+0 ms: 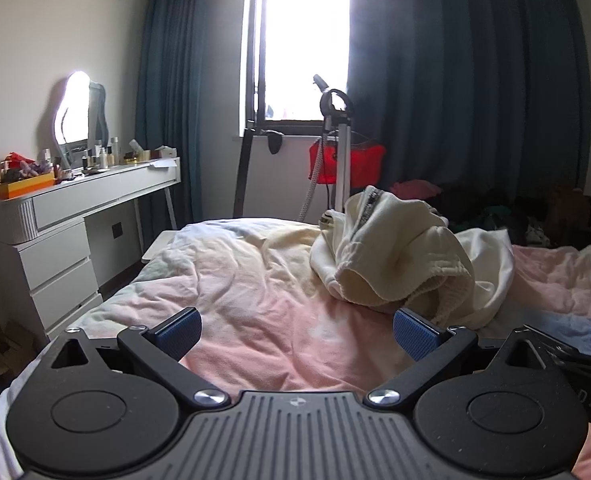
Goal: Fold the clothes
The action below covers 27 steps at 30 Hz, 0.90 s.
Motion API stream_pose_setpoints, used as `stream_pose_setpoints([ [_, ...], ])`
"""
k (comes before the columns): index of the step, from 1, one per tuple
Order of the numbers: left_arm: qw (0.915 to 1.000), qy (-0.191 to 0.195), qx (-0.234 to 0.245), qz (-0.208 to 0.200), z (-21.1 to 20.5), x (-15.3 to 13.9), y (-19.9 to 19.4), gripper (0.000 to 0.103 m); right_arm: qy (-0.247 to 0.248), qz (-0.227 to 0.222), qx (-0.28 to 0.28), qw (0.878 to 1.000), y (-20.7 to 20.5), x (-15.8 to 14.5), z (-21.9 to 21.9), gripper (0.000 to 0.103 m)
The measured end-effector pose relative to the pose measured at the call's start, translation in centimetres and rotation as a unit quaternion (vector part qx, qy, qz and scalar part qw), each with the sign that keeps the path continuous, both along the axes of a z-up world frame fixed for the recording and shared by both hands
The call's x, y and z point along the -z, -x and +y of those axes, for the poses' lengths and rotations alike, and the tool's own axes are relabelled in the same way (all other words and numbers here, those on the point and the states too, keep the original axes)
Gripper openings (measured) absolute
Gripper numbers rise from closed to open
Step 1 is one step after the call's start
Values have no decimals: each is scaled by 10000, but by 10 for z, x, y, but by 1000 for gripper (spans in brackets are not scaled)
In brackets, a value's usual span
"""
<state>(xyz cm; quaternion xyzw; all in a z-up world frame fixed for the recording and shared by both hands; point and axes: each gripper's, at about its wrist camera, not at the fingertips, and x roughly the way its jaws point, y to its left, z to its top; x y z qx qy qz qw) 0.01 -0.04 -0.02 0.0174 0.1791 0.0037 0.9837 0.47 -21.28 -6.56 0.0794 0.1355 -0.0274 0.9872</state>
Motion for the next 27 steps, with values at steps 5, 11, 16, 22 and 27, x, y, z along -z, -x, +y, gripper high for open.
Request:
stream_pose_setpoints([
  [5,10000,-60,32,-13,-4,0,-4,103,-10,3,17,10000,0,1,0,103],
  [11,9999,23,5,-106,-2,-9,9,103,-22,7,37,10000,-1,1,-1,103],
  [16,10000,-43,60,-63,-2,2,0,103,-31,10,53,10000,-1,2,-1,103],
  [22,9999,-87,95,-72,-2,2,1,103,-28,24,62,10000,-1,2,-1,103],
  [27,9997,-99,215,-88,-5,0,3,103,-15,-1,61,10000,0,2,-1,103],
])
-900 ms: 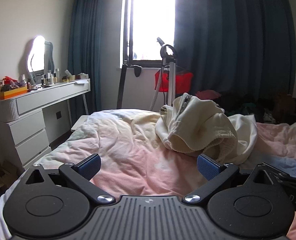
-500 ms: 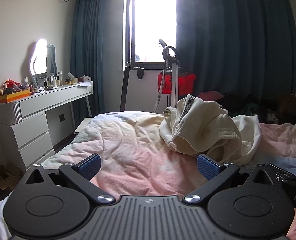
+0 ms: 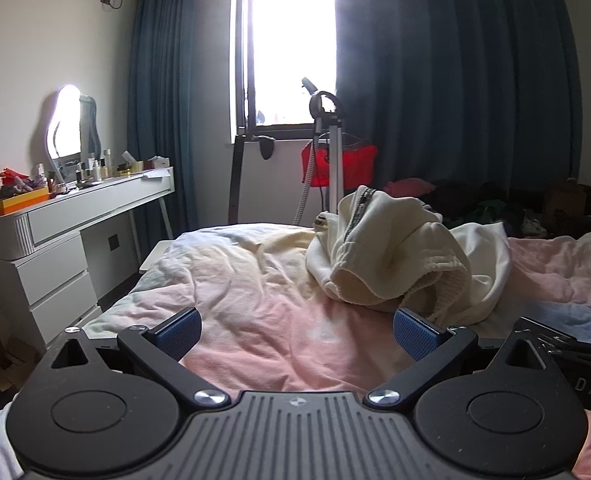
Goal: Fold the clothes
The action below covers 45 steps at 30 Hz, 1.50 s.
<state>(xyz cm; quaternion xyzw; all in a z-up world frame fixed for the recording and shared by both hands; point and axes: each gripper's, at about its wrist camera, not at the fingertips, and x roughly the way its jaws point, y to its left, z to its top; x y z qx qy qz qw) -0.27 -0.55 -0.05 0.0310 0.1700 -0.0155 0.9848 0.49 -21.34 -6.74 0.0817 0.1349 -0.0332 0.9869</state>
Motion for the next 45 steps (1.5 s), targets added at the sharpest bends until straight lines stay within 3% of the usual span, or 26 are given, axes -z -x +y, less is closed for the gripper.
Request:
stream_pose_setpoints([
  [12,10000,30,-48,16,2,1,-3,103,-19,-37,46,10000,1,-2,-2,103],
  [19,10000,73,6,-44,4,0,-1,103,-515,-175,103,9985,2,-2,-10,103],
  [30,9994,305,79,-117,16,-7,3,103,-30,-442,39,9990,4,-8,6,103],
  [35,9999,91,11,-135,23,-18,10,103,-187,-449,89,9988,4,-6,-1,103],
  [40,9987,-392,-225,-225,30,-34,15,103,-389,-277,174,9987,1,6,-9,103],
  [43,9984,-432,-180,-322,40,-39,14,103,-905,80,93,9958,-15,17,-21,93],
  [45,9991,-263,-156,-285,49,-37,11,103,-1260,405,52,9912,-35,26,-28,64],
])
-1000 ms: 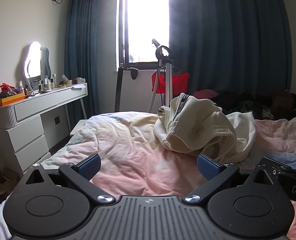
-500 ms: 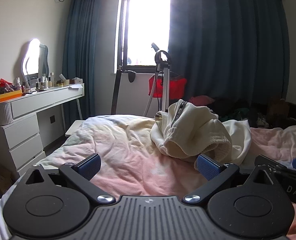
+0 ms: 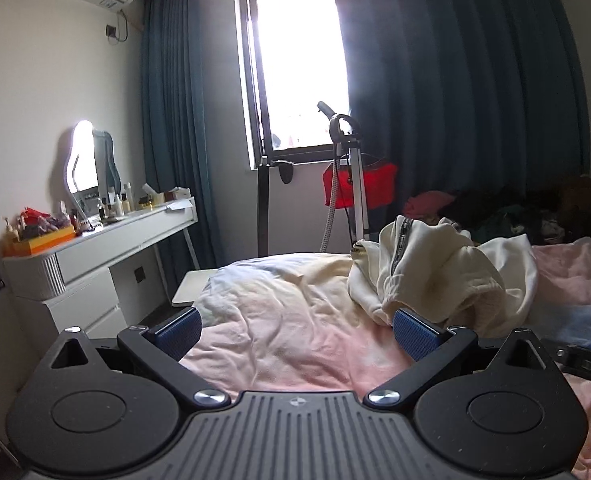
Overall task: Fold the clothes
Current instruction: 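Grasp the ribbed waistband of the cream sweatpants with the right gripper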
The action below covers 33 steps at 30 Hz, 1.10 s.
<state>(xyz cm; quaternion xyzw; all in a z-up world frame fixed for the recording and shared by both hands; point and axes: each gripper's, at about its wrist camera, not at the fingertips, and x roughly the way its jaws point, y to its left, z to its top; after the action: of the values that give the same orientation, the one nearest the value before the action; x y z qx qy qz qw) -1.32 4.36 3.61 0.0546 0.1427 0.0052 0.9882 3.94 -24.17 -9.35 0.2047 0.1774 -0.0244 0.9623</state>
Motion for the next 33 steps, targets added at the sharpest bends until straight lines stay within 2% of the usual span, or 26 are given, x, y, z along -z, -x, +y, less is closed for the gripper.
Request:
stream_pose_setpoints([
  [1,9999,116,25,46,5,3,-1,103,-208,189,26,9996,-12,6,-4,60],
  [3,9990,361,82,244,15,9,-7,103,-642,463,28,9969,-34,20,-11,42],
  [6,9963,691,179,486,26,14,-15,103,-1189,654,100,9907,-67,43,-13,41],
  [8,9954,804,273,440,33,16,-18,103,-1524,740,195,9854,-92,58,-10,41],
  [11,9957,789,210,428,42,25,-30,103,-1596,817,301,9833,-129,74,1,41],
  [14,9910,1105,313,685,55,34,-45,103,-1933,505,463,9787,-155,82,4,42],
  [17,9834,1578,470,765,68,43,-61,103,-2610,76,891,9612,-162,87,-4,42],
  [19,9803,1746,470,796,73,50,-71,103,-2528,200,954,9626,-171,89,-5,42],
  [22,9806,1721,332,880,76,59,-84,103,-2214,414,956,9696,-183,83,-4,37],
  [23,9808,1706,285,906,77,61,-88,103,-2135,475,990,9707,-185,78,-3,22],
  [24,9808,1694,249,935,77,63,-91,103,-1987,574,1060,9726,-185,71,-2,16],
  [27,9812,1664,267,946,72,63,-95,103,-1451,516,1133,9816,-168,36,-3,13],
  [33,9839,1375,736,870,43,58,-74,103,-180,-321,974,9946,-86,-71,-14,12],
])
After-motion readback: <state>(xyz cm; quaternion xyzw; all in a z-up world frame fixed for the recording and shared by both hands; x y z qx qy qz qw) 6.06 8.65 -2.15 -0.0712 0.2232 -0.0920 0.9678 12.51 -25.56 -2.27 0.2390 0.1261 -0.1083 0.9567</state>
